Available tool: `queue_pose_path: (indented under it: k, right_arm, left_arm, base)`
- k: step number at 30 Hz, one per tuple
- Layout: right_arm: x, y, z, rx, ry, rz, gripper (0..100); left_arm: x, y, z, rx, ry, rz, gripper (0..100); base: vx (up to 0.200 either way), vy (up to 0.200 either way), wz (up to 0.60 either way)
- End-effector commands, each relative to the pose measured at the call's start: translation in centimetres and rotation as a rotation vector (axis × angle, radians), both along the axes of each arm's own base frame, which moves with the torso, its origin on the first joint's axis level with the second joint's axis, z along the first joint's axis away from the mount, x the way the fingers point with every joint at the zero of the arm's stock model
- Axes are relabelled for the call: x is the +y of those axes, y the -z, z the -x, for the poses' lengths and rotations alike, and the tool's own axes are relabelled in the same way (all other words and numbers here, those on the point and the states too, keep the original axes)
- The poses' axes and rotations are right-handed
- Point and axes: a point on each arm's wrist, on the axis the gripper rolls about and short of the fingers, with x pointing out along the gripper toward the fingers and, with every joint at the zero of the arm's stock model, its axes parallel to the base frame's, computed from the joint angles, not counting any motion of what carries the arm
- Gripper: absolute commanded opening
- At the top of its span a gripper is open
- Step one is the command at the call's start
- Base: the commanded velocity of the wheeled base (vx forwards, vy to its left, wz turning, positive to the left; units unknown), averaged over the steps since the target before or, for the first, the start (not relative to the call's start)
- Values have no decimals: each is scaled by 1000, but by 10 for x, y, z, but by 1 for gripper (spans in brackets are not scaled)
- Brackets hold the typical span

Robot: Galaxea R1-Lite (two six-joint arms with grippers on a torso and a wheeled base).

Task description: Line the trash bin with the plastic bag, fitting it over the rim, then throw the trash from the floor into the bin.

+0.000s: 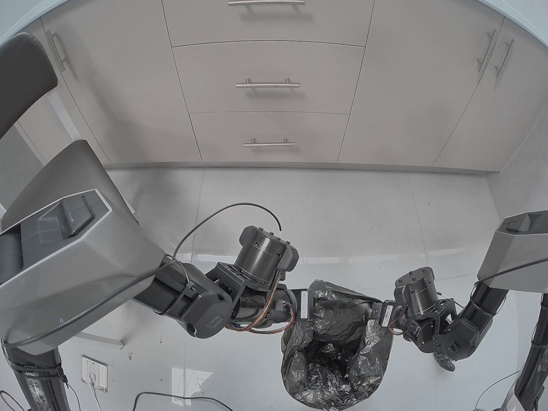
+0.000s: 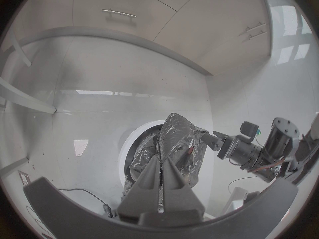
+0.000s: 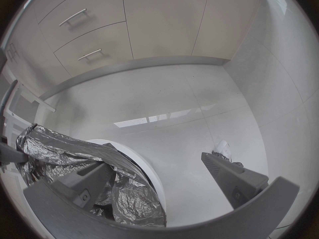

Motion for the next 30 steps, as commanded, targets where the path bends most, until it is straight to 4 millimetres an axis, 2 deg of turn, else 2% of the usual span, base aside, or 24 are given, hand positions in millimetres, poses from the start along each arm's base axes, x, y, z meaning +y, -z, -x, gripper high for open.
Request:
queue_pose_path:
  k: [1, 5, 6, 9, 20, 21, 30]
  right_arm:
    - [2, 9, -9, 15, 1, -2, 100]
    - [2, 9, -10, 12, 1, -3, 100]
    - [6, 7, -15, 1, -4, -5, 100]
    - [6, 5, -18, -7, -2, -9, 100]
    - [5, 8, -22, -2, -8, 0, 100]
    - [4, 8, -22, -2, -7, 0, 100]
    - [5, 11, -24, -4, -3, -4, 100]
  left_arm:
    - [1, 17, -5, 2, 8, -50, 0]
    - [1, 18, -6, -5, 11, -56, 0]
    - [0, 28, -12, -29, 7, -66, 0]
    - [0, 32, -13, -36, -9, -75, 0]
    - [0, 32, -13, -46, -3, -84, 0]
    - [0, 32, -13, -45, -2, -83, 100]
    - [0, 33, -14, -72, 12, -108, 100]
  base:
    - [0, 0, 0]
    - [0, 0, 0]
    - [0, 0, 0]
    - [0, 0, 0]
    - [0, 0, 0]
    - [0, 0, 0]
    - [0, 0, 0]
